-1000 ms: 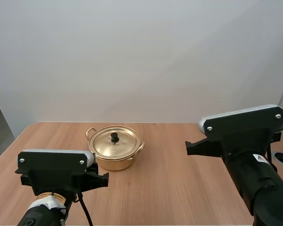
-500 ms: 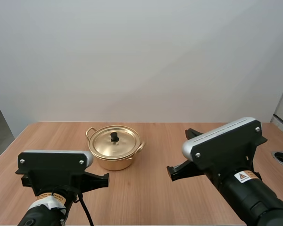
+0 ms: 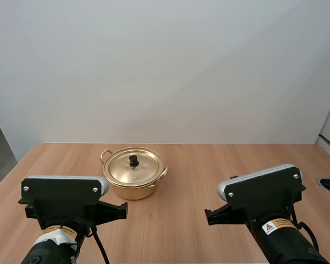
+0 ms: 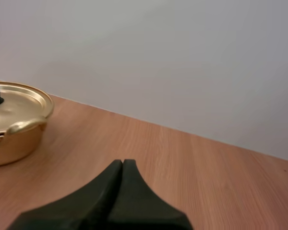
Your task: Open the pot, put the car inside, and close it
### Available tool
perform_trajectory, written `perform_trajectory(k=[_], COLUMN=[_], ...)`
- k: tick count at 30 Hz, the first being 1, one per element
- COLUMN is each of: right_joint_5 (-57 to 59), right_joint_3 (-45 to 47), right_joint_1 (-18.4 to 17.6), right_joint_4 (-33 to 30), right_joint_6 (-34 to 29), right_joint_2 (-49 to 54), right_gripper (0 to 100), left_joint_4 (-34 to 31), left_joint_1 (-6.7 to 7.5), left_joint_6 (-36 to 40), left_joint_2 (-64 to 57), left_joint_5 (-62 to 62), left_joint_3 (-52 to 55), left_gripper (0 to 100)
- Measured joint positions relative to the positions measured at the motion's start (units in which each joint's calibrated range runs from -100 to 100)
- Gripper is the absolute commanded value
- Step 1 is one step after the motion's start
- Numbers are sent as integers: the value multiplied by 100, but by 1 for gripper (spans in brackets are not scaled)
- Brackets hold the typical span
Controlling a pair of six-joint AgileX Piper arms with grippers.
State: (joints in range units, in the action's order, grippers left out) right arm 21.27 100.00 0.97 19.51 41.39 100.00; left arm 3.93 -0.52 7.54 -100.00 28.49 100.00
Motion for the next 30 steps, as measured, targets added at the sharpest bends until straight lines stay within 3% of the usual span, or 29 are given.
perform_trajectory(k=[14, 20, 30], right_joint_5=[974, 974, 974], right_joint_3=[0, 0, 0], right_joint_1=[80, 80, 80], right_joint_4=[-2158, -2187, -2187], right_joint_6=[-2049, -2757, -2796], right_joint_2=[0, 0, 0], right_gripper=[0, 0, 0], left_joint_4=[0, 0, 0], left_joint_1=[0, 0, 0], left_joint_6=[0, 0, 0], left_joint_2=[0, 0, 0], left_joint_5=[0, 0, 0], left_joint_3=[0, 0, 0], left_gripper=[0, 0, 0])
